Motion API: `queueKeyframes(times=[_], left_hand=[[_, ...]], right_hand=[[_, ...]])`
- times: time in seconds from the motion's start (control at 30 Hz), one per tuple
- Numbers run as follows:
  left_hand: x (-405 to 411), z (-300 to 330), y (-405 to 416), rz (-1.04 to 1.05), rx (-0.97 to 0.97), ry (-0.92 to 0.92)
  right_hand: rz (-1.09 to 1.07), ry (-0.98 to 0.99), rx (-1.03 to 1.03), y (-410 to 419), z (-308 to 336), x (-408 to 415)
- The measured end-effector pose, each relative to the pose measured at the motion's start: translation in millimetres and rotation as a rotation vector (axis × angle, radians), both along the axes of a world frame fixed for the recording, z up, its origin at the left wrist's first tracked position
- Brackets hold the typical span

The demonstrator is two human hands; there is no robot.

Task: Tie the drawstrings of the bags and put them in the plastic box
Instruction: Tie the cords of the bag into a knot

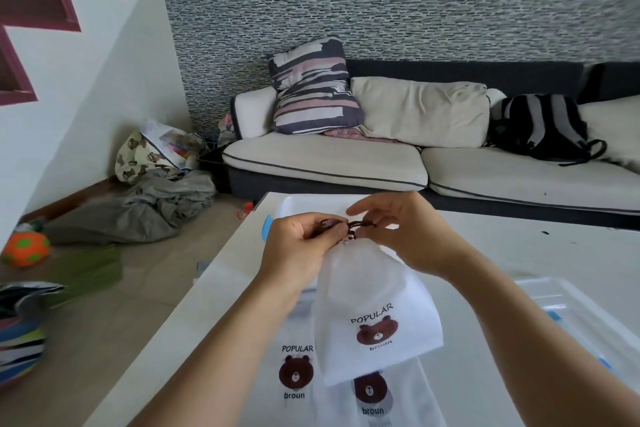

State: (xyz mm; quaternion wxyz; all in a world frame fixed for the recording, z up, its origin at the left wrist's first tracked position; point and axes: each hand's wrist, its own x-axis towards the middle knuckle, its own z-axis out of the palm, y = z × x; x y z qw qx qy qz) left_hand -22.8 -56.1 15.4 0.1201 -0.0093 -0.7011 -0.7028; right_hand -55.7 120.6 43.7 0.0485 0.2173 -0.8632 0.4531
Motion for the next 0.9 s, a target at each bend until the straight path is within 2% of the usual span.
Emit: queueKeyframes(times=[0.1, 0.2, 0.33, 0.53, 0.73, 0.9], left_hand=[[-0.4, 0.0, 0.5, 0.0, -0.018, -0.002], [1.0, -0.1, 1.6, 0.007, -0.042, 0.004], [1.6, 0.2, 2.5, -0.003, -0.043, 0.014], [2.1, -0.8, 5.1, -0.008, -0.041, 0.015], [1.3, -0.4, 0.6, 0.003, -0.031, 0.024], [-0.2, -1.9, -2.1, -0.005, -0.061, 0.027]], right_hand=[[0.064, -0.052, 0.004, 1.9, 1.4, -0.8], [0.123, -0.101, -0.158, 0.7, -1.0, 1.8], [0.053, -0.057, -0.273, -0.3, -1.2, 2.7], [-0.002, -0.117, -0.363, -4.2, 2.2, 5.8], [0.174, -0.238, -0.249, -4.6, 12.4, 13.3], [0.122, -0.252, -0.257, -6.9, 9.3, 12.7]])
